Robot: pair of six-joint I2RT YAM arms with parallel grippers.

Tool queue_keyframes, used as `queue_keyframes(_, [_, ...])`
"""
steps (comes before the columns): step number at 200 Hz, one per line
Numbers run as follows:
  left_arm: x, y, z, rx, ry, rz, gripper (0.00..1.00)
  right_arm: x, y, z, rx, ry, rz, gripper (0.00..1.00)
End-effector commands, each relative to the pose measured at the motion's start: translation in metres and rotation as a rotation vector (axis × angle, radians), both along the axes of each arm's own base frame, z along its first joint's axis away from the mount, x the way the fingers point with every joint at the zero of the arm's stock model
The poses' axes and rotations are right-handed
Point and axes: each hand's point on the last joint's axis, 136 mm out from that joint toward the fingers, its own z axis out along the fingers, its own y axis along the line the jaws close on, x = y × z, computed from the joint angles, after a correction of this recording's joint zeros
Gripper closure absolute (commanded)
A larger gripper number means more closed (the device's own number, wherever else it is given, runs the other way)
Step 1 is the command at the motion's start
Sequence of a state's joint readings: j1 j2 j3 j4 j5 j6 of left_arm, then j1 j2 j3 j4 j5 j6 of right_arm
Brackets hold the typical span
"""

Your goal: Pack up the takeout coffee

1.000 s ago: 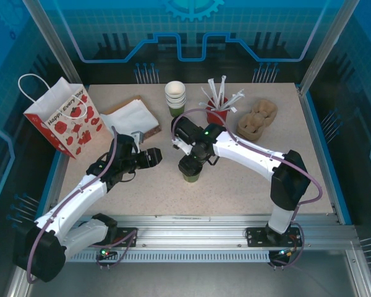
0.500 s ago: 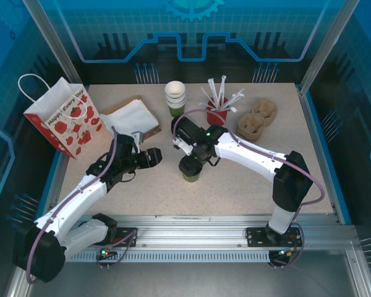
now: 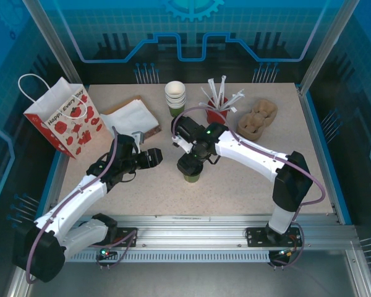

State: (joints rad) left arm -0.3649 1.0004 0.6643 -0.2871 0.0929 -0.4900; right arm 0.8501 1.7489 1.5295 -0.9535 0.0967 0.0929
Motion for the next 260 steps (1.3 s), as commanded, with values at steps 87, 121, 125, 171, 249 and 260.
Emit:
queue_keyframes(87, [-0.03, -0.058, 0.016, -0.102, -0.002, -0.214, 0.25, -0.024, -0.05, 0.044, 0.367, 0.062, -0.103, 0.15])
queue_keyframes(121, [-0.02, -0.068, 0.034, -0.114, -0.054, -0.233, 0.25, -0.001, -0.063, 0.054, 0.549, 0.035, -0.24, 0.15])
queue_keyframes(125, [-0.019, -0.069, 0.036, -0.115, -0.059, -0.235, 0.25, 0.004, -0.069, 0.056, 0.545, 0.008, -0.266, 0.15])
queue_keyframes(171, [0.002, -0.086, 0.072, -0.125, -0.17, -0.278, 0.23, 0.056, -0.136, 0.081, 0.369, -0.366, -0.525, 0.14])
queue_keyframes(249, [0.02, -0.103, 0.09, -0.071, -0.217, -0.319, 0.23, 0.105, -0.235, 0.104, 0.37, -0.517, -0.845, 0.13])
queue_keyframes(260, [0.021, -0.106, 0.094, -0.085, -0.214, -0.321, 0.22, 0.112, -0.244, 0.102, 0.402, -0.509, -0.896, 0.13])
